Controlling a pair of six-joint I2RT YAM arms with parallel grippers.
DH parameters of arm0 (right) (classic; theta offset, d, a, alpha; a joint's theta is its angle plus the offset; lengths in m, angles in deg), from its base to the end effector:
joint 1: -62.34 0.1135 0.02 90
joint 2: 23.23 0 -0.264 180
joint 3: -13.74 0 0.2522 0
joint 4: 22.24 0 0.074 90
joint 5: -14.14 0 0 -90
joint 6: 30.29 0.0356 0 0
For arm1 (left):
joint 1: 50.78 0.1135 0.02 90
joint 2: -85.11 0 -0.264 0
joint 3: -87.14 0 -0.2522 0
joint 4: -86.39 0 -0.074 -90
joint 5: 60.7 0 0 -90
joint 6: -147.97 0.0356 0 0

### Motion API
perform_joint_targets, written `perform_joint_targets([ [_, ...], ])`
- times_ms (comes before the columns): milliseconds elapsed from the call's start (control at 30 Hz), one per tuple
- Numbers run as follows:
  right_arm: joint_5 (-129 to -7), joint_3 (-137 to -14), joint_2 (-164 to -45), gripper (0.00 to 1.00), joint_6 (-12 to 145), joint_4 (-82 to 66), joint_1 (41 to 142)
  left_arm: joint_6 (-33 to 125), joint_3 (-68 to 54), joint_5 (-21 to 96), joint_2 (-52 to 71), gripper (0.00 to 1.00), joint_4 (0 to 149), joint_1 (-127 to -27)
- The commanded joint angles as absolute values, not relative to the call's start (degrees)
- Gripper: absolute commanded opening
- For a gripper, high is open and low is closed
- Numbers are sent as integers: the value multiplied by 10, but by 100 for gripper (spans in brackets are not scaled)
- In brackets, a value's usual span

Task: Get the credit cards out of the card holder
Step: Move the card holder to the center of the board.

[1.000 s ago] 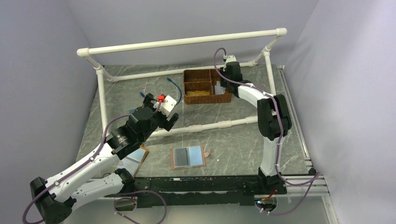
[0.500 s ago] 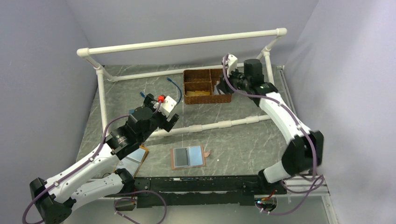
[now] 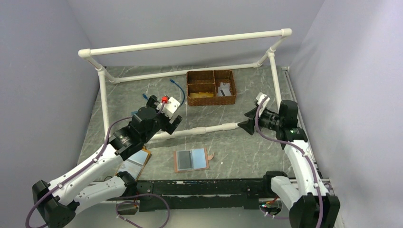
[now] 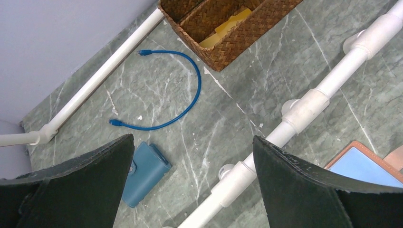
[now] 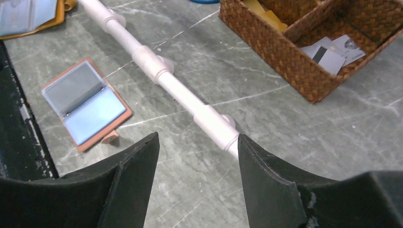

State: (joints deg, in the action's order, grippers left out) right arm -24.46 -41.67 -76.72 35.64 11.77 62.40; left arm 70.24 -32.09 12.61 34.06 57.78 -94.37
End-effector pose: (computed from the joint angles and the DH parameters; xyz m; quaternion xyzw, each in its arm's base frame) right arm 0.1965 0.0280 0.2830 -0.3701 0.7271 0.2804 0.5056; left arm 0.1555 -0.1339 0.3264 0.3025 0.7507 -0.0416 0.5858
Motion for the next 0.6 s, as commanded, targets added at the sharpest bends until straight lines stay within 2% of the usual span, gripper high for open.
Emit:
perform_joint_targets([
  [0, -148, -376, -723, 65, 344, 76, 573, 685, -311, 151, 334, 100, 588, -936],
  [200, -126, -376, -722, 65, 345, 78, 516, 682, -305, 159, 317, 99, 577, -934],
  [567, -99, -369, -717, 68, 335, 84, 472, 676, -297, 177, 311, 100, 569, -934],
])
